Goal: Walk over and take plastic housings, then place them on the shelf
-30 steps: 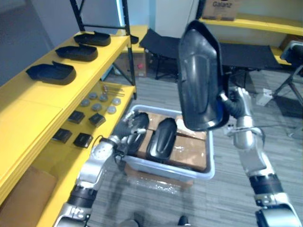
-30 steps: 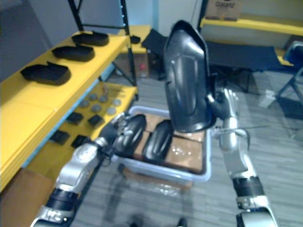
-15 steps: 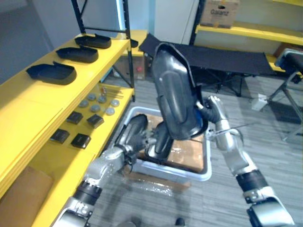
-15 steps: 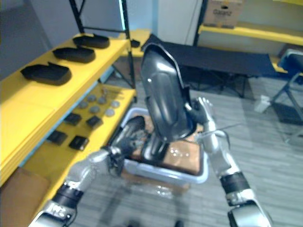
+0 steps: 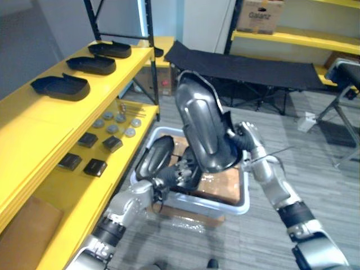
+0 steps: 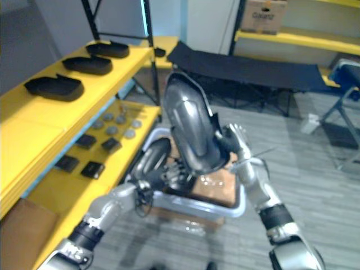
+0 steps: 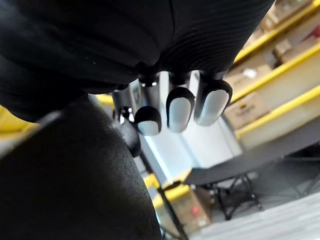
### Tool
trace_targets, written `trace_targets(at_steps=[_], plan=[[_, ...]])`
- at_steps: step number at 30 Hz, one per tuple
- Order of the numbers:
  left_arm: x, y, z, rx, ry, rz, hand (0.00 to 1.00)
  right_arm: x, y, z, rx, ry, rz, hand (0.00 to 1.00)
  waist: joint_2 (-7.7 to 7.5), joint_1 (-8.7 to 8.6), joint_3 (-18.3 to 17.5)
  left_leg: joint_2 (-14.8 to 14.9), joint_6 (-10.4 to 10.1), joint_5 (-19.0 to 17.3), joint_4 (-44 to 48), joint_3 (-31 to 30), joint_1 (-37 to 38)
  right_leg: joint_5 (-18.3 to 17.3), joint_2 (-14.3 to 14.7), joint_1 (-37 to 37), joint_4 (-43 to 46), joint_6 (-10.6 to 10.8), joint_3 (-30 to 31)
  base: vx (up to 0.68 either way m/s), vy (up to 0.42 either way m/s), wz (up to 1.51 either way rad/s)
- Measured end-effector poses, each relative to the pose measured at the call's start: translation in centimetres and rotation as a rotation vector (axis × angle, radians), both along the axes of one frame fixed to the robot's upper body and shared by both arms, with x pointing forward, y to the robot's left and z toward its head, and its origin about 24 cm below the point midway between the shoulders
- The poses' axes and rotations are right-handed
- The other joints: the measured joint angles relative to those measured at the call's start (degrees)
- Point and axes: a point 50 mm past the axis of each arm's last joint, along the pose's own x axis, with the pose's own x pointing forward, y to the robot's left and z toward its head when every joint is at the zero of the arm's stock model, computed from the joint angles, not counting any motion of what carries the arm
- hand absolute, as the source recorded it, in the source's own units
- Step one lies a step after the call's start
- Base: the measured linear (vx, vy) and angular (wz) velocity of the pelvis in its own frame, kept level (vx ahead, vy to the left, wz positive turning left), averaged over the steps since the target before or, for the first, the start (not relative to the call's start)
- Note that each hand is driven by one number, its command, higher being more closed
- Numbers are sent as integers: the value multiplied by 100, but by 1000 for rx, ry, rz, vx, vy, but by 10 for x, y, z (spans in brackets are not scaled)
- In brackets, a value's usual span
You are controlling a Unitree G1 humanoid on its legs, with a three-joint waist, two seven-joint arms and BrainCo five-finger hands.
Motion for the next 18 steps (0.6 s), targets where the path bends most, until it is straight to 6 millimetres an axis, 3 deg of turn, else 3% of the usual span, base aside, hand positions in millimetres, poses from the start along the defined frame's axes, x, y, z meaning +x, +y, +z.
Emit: trace_targets(at_steps=[11,18], plan=[[-12,0,-19,44,44,2,0,-3,6,-8,-27,16,53,100,-11,-21,-7,2,2,2,1,-10,8,0,0,13,0,0,-5,0,0,0],[-18,-3,-27,56,70,19,0,-15,17,-31,-39,95,100,100,-100,-17,-65,-3,3,2,1,-14,12,0,-8,20,0,0,-9,0,0,0]])
